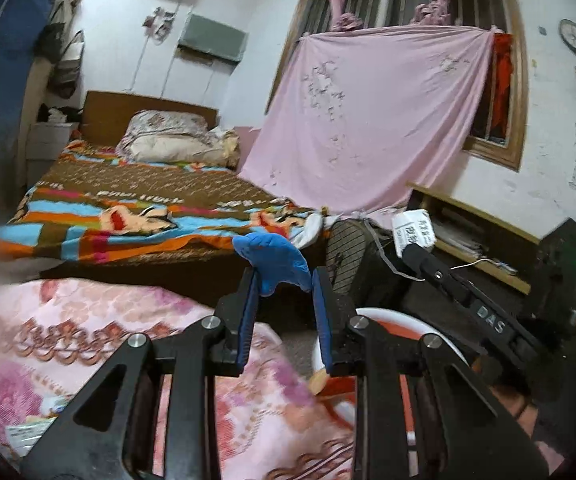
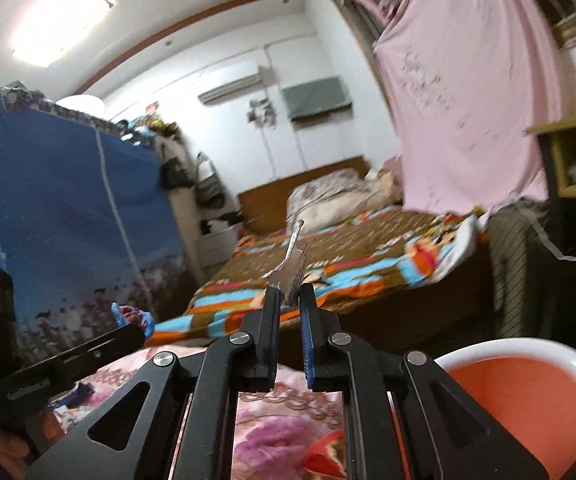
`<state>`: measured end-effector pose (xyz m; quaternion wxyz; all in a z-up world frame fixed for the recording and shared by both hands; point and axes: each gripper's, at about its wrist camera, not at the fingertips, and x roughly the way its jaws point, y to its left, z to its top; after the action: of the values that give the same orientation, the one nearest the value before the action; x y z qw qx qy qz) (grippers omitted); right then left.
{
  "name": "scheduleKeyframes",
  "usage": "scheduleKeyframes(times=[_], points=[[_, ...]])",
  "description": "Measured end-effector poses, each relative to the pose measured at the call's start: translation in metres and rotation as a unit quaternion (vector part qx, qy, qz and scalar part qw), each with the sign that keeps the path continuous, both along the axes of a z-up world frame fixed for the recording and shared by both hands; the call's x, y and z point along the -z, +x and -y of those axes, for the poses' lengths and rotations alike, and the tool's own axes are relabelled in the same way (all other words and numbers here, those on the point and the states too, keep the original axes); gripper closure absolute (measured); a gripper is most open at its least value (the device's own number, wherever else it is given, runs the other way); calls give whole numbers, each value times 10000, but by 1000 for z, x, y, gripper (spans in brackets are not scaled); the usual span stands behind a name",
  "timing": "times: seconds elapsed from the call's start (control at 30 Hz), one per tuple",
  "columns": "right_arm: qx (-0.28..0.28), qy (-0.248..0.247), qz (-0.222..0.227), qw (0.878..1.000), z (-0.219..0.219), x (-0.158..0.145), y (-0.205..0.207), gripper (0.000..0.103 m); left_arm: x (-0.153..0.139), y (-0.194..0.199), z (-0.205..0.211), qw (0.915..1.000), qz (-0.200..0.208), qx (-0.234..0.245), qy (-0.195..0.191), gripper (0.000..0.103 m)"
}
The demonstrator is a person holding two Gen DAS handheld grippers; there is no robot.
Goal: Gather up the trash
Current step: 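Carry the blue piece and white paper in both tools over the orange bucket, then open the left tool to drop the blue piece while the right tool drops the white paper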
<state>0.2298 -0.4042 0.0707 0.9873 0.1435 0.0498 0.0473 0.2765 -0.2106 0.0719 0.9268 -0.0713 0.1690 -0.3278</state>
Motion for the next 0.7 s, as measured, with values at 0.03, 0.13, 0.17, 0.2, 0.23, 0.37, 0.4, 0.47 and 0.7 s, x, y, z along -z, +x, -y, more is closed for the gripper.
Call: scheduleKeyframes(times=[0.03,0.13,0.17,0.2,0.23,0.37,0.4,0.47,0.7], points=[[95,3,57,9999,2,-2,-5,95,-2,-2,6,10000,44,73,0,92],[434,-25,201,9989,10,-9,-21,95,-7,-9,23,9994,162,298,43,91],[557,-41,208,9982,14,-11,-25,95,-7,-11,29,9990,184,392,61,91],[687,-63,202,9974,17,-11,-29,95,-8,-12,34,9987,189,460,79,91],[813,-88,184,9965,20,-11,-31,95,-8,-13,42,9982,183,565,112,91],[1265,-19,59,9920,37,-9,-38,95,-4,-8,67,9954,-3,942,189,91],[1349,58,34,9908,42,-8,-39,94,-3,-7,72,9945,-47,1019,223,91],[1465,205,-18,9890,51,-5,-41,94,1,-6,84,9923,-107,1183,342,91],[1787,574,-649,9801,77,11,-37,94,19,3,113,9832,-392,1566,857,91]])
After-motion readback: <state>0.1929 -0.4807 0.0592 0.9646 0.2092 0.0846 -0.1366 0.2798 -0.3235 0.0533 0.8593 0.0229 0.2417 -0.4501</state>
